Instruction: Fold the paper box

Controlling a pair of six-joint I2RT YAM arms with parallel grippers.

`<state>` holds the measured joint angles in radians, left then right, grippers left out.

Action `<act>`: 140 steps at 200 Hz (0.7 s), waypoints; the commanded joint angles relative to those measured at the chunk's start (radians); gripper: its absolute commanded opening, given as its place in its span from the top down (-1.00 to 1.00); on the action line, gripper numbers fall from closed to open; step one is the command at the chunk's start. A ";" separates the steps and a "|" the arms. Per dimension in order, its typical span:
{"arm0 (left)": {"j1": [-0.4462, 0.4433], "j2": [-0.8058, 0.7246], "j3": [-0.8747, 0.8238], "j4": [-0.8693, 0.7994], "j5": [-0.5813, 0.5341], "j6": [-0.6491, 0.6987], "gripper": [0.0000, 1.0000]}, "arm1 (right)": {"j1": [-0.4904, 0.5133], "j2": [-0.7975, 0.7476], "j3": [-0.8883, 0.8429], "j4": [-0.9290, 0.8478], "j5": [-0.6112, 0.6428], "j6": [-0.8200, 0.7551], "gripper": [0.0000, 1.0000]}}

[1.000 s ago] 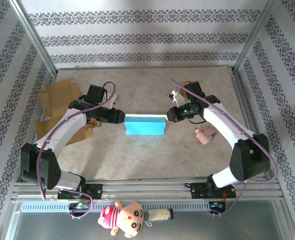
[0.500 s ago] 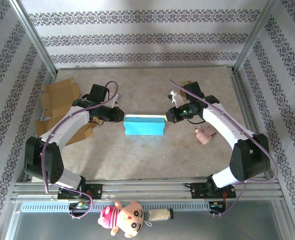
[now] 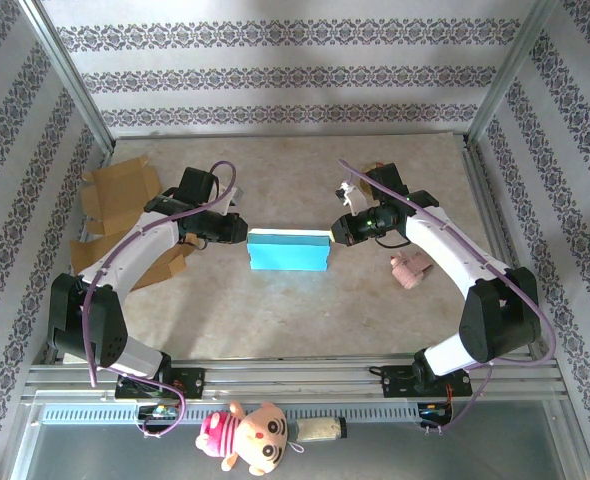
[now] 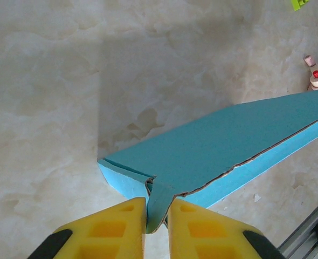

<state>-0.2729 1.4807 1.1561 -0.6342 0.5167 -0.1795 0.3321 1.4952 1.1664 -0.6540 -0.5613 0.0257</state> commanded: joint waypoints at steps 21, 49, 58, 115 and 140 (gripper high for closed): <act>0.009 0.003 0.017 0.057 0.016 -0.033 0.91 | 0.011 -0.019 -0.005 -0.019 0.015 -0.005 0.84; 0.007 0.010 0.002 0.088 0.053 -0.067 0.91 | 0.013 -0.013 -0.004 -0.008 0.020 0.033 0.83; 0.006 0.012 -0.002 0.088 0.053 -0.067 0.90 | 0.016 -0.015 -0.005 -0.001 0.021 0.043 0.83; 0.007 0.010 -0.025 0.070 0.051 -0.072 0.91 | 0.019 -0.021 0.001 0.007 0.035 0.099 0.81; 0.006 0.001 -0.053 0.080 0.053 -0.082 0.91 | 0.019 -0.028 0.000 0.014 0.057 0.132 0.80</act>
<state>-0.2729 1.4868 1.1378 -0.5804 0.5465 -0.2409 0.3386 1.4948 1.1664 -0.6453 -0.5354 0.1104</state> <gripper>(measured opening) 0.047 0.100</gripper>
